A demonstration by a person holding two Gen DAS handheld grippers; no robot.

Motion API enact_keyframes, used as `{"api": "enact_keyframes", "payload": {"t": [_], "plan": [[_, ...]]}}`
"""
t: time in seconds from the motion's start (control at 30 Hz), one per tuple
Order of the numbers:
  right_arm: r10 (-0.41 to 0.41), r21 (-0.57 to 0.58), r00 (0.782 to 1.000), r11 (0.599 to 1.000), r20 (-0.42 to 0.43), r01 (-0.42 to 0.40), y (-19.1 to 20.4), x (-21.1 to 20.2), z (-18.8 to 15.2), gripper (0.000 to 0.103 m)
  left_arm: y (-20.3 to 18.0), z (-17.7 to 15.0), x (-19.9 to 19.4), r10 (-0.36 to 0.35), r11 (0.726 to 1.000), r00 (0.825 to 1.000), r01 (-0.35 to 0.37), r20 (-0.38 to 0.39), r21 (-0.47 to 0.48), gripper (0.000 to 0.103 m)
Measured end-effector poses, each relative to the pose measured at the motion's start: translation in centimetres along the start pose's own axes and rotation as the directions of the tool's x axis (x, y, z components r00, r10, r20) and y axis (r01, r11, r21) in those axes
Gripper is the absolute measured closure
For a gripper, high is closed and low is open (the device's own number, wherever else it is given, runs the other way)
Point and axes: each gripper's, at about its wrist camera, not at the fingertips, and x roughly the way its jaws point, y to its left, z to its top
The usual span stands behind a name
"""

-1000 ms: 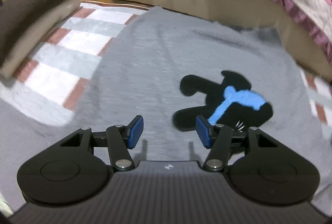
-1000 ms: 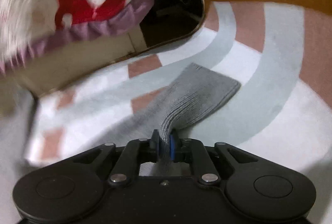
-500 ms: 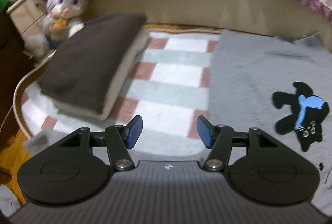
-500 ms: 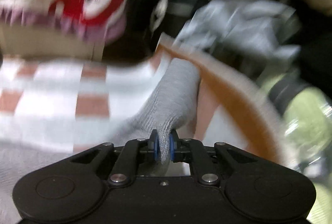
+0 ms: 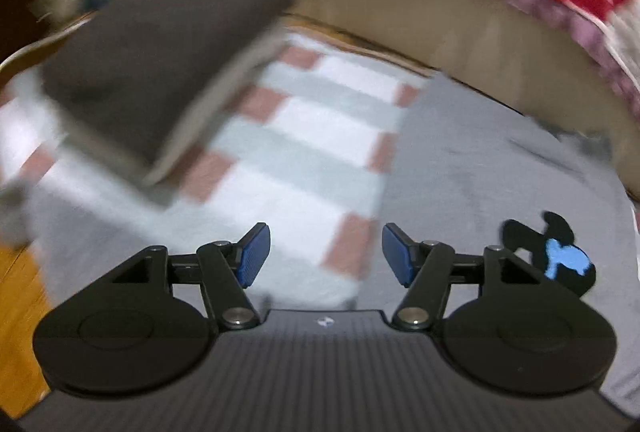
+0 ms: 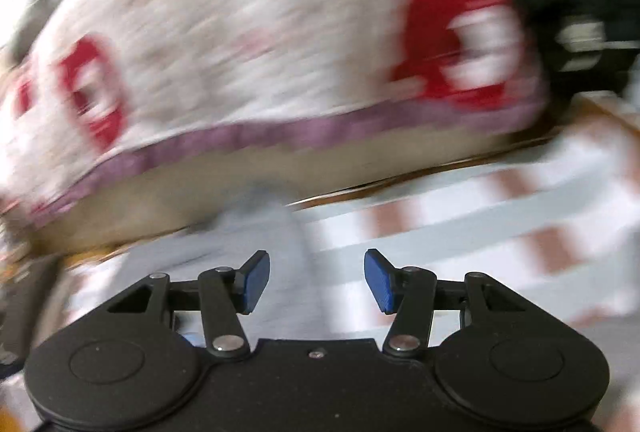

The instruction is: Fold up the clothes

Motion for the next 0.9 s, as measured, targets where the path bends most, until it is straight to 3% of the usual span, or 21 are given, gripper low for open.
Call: {"api": "enact_keyframes", "payload": {"t": [0.1,0.2,0.27,0.4,0.47,0.6,0.67,0.7,0.77,0.83,0.9], "plan": [[0.076,-0.051,0.997,0.996,-0.032,-0.078,4.3,6.2,-0.1,0.045,-2.6,1.7,2.9,-0.040,0.998,0.998,0.038,0.051,0.040,0.044],[0.004,-0.165,1.000,0.986,0.002,-0.003,6.3,12.0,-0.7,0.045,-3.0,3.1,6.4,-0.065,0.998,0.995,0.064,0.070,0.018,0.044],[-0.063,-0.207,0.998,0.976,-0.005,0.060,5.7,14.7,-1.3,0.045,-2.4,3.4,9.1,-0.084,0.996,0.994,0.084,0.071,0.010,0.044],[-0.122,-0.221,0.991,0.969,-0.047,0.109,2.5,18.5,-1.6,0.045,-1.3,3.9,14.5,-0.116,0.993,0.992,0.116,0.041,0.012,0.044],[-0.098,-0.196,0.994,0.977,-0.055,0.085,1.1,19.9,-0.9,0.045,-1.1,4.9,16.9,-0.125,0.992,0.992,0.124,0.033,0.012,0.044],[-0.068,-0.221,0.993,0.974,-0.096,0.045,0.5,23.7,1.2,0.045,-1.4,7.9,20.5,-0.230,0.972,0.971,0.232,0.059,-0.043,0.041],[-0.069,-0.251,0.987,0.967,-0.143,0.032,1.0,26.0,2.3,0.045,-3.0,9.5,22.0,-0.190,0.982,0.981,0.188,0.047,0.028,0.041],[-0.077,-0.289,0.984,0.957,-0.161,0.027,1.4,27.1,2.7,0.045,-4.0,10.1,22.5,-0.155,0.985,0.987,0.151,0.047,0.084,0.041],[-0.099,-0.385,0.977,0.923,-0.189,0.019,2.4,29.2,3.1,0.045,-5.7,11.3,23.4,-0.156,0.976,0.986,0.145,0.055,0.160,0.041],[-0.120,-0.473,0.976,0.881,-0.183,0.020,3.1,31.1,3.4,0.045,-6.8,12.4,24.5,-0.200,0.968,0.979,0.192,0.039,0.159,0.040],[-0.113,-0.503,0.977,0.864,-0.179,0.007,3.5,32.5,3.7,0.045,-7.6,13.2,25.8,-0.224,0.967,0.974,0.219,0.022,0.131,0.039]]}}
